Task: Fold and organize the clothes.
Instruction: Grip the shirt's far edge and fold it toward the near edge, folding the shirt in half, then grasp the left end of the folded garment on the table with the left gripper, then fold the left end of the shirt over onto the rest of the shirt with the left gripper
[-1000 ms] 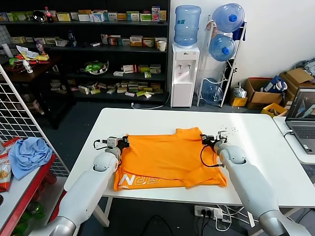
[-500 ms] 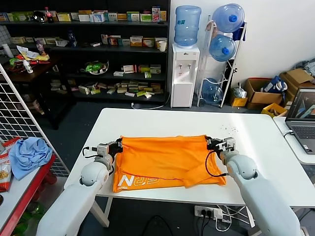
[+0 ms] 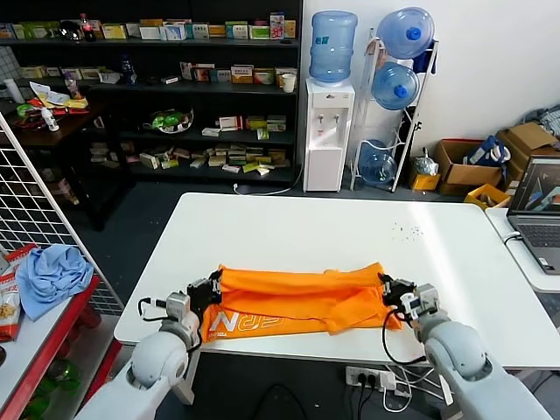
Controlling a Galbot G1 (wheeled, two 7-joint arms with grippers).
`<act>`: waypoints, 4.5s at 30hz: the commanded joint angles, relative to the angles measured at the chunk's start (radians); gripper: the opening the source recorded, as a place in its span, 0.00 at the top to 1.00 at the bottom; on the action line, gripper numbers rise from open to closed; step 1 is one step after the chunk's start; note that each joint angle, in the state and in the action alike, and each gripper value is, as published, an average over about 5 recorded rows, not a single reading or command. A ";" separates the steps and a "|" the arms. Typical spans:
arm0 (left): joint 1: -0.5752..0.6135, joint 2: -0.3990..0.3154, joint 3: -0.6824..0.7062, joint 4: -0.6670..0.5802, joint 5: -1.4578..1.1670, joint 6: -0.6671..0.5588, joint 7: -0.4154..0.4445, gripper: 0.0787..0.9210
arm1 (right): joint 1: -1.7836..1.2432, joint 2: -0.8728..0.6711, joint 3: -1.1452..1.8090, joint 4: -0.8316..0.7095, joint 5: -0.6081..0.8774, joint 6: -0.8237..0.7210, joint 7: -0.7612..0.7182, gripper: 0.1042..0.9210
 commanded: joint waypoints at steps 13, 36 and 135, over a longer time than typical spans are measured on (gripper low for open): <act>0.187 0.007 -0.054 -0.123 0.106 -0.046 -0.010 0.71 | -0.191 -0.017 0.047 0.130 -0.066 -0.046 0.033 0.66; 0.145 -0.028 -0.067 -0.028 -0.151 0.072 -0.029 0.12 | -0.195 -0.022 0.054 0.146 -0.047 -0.043 0.036 0.12; -0.108 -0.245 0.226 -0.088 -0.312 0.112 -0.245 0.96 | -0.238 0.088 0.137 0.122 -0.228 0.233 0.194 0.12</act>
